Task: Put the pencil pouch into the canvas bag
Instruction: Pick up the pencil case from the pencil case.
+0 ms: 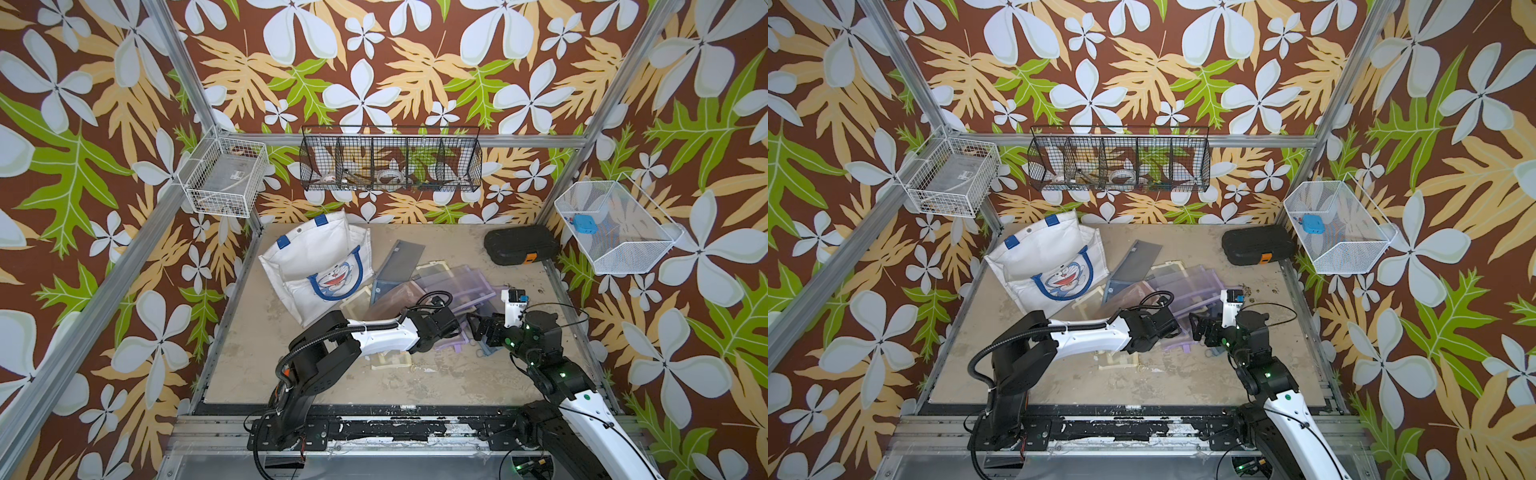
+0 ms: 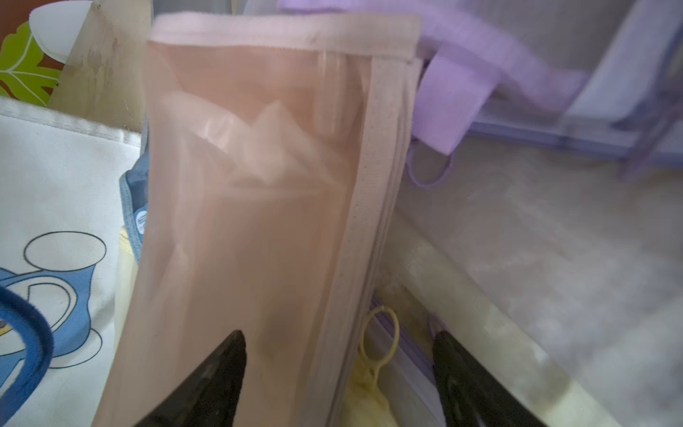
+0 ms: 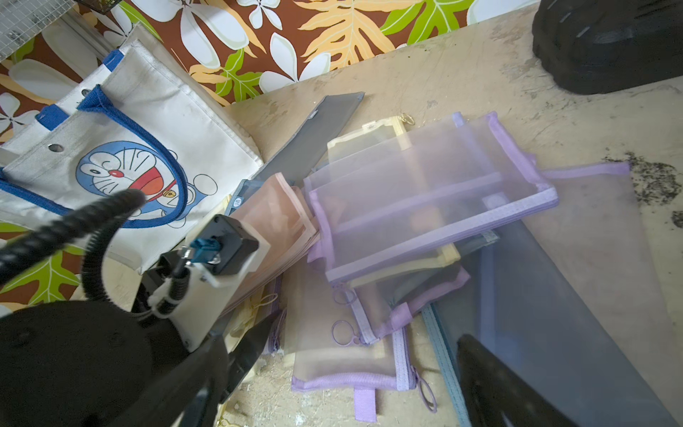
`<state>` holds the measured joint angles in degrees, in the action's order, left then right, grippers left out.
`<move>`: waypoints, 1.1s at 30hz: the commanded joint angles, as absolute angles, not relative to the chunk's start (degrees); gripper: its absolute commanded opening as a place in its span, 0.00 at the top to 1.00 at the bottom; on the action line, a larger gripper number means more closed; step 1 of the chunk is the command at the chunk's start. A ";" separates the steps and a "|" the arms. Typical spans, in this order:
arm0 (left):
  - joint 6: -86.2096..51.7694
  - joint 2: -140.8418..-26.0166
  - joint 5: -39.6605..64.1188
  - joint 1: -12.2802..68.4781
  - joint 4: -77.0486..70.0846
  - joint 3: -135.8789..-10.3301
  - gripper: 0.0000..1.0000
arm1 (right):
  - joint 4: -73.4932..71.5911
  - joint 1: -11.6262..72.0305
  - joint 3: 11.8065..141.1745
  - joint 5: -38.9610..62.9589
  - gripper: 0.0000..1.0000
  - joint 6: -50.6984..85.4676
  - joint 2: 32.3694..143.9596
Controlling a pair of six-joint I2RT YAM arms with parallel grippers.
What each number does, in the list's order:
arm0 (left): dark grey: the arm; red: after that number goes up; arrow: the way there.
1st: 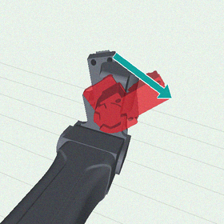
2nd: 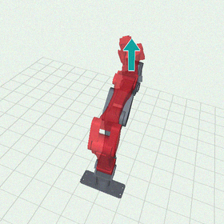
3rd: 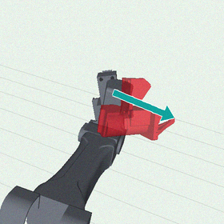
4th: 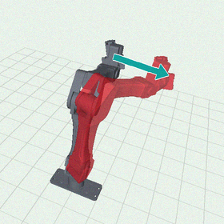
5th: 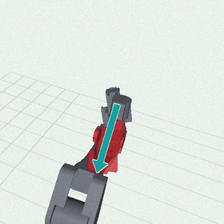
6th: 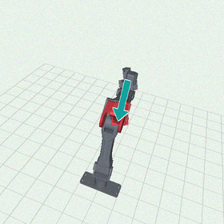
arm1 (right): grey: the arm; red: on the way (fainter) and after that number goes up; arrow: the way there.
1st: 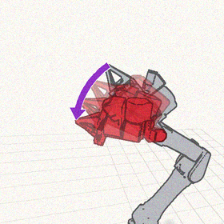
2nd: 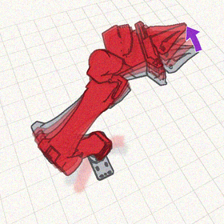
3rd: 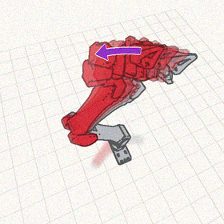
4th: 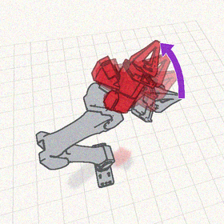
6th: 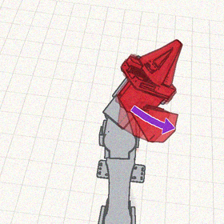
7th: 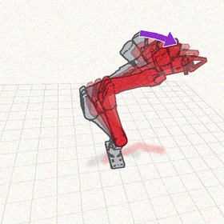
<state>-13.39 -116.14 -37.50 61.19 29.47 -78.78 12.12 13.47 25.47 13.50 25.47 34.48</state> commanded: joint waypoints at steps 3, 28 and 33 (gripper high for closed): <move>-12.70 -118.20 -43.67 61.00 28.65 -80.91 0.41 | 11.73 12.93 25.99 13.80 0.09 25.54 33.76; -10.02 -95.99 -29.08 58.92 40.74 -84.80 1.00 | 11.41 12.93 28.46 14.63 0.19 24.78 34.03; -8.71 -89.95 -22.33 55.99 40.34 -85.38 1.00 | 11.43 12.92 30.20 16.42 0.19 23.53 35.06</move>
